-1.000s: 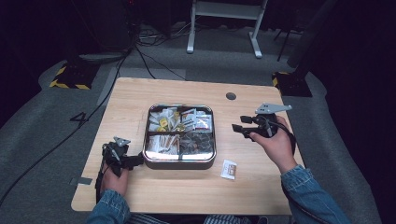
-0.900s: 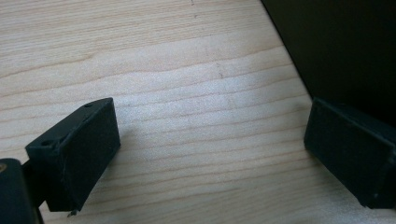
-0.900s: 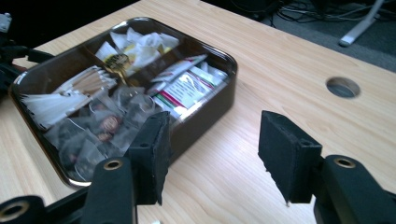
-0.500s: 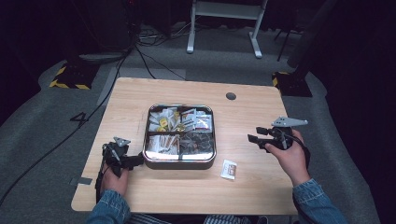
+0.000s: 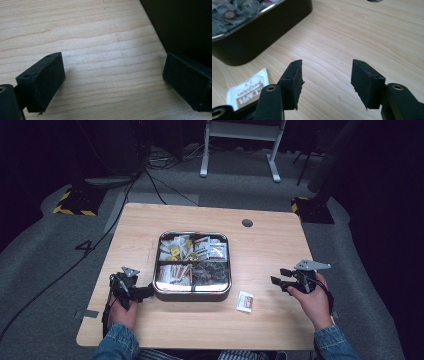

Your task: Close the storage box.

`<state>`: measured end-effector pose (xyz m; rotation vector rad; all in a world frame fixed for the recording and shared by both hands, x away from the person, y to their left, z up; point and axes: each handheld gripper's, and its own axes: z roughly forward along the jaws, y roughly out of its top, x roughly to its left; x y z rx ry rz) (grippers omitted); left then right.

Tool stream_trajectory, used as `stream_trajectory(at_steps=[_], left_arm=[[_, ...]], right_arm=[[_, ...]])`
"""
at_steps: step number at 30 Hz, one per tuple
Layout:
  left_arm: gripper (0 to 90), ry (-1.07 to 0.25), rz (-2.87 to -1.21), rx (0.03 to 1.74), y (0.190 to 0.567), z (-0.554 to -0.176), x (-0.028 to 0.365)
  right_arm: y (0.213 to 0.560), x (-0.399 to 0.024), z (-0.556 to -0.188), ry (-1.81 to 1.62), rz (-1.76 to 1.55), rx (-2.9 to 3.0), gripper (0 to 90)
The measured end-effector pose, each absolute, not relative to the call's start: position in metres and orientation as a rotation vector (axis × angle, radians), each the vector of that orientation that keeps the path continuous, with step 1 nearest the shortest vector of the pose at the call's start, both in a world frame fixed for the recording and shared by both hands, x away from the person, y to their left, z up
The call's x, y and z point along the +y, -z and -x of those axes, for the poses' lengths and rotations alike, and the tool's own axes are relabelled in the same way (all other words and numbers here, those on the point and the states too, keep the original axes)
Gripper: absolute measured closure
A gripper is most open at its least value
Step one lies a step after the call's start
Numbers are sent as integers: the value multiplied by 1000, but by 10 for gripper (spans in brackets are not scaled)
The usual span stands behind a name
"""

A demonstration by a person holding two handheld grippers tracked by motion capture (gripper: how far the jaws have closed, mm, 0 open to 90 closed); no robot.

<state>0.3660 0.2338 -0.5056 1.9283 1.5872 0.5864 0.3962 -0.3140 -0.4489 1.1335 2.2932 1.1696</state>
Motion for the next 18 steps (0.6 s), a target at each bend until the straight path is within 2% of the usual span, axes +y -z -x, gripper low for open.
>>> stream_trajectory(at_steps=[18], left_arm=[[42,-586,-1928,1587,506,-366,234]], right_arm=[[482,-328,-389,-1070,-1208,2320,422]])
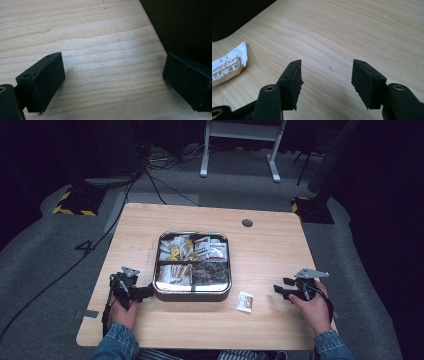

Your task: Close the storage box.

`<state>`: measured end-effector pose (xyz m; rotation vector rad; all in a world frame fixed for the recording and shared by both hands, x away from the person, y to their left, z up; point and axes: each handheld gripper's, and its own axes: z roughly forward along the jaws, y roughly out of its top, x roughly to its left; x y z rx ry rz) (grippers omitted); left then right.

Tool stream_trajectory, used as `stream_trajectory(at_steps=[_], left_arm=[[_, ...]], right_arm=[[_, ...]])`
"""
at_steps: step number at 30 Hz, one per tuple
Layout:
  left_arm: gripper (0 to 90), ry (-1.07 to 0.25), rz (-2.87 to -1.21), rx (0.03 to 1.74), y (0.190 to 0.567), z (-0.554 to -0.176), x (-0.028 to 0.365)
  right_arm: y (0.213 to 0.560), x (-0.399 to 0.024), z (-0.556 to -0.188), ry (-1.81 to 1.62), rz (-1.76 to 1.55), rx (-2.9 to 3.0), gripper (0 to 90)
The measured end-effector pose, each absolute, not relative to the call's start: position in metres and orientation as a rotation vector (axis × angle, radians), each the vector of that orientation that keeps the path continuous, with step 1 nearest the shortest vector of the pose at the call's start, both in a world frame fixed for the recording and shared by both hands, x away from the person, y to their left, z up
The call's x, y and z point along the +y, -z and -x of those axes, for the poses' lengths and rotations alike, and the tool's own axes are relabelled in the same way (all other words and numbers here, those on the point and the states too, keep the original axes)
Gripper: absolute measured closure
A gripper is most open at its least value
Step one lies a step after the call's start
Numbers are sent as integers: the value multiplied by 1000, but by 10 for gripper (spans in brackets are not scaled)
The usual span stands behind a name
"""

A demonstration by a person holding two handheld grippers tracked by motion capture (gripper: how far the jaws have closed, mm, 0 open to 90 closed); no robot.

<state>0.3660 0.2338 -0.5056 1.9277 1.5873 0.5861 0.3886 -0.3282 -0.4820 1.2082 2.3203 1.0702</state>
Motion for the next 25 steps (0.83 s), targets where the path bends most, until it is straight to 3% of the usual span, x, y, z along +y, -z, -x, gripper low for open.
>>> stream_trajectory(at_steps=[9,14,25], left_arm=[[42,-586,-1928,1587,506,-366,234],[42,-586,-1929,1587,506,-366,234],[43,-587,-1928,1587,506,-366,234]], right_arm=[[493,-324,-387,-1019,-1159,2345,342],[505,-319,-387,-1013,-1136,2329,145],[505,-315,-390,-1001,-1144,2334,93]])
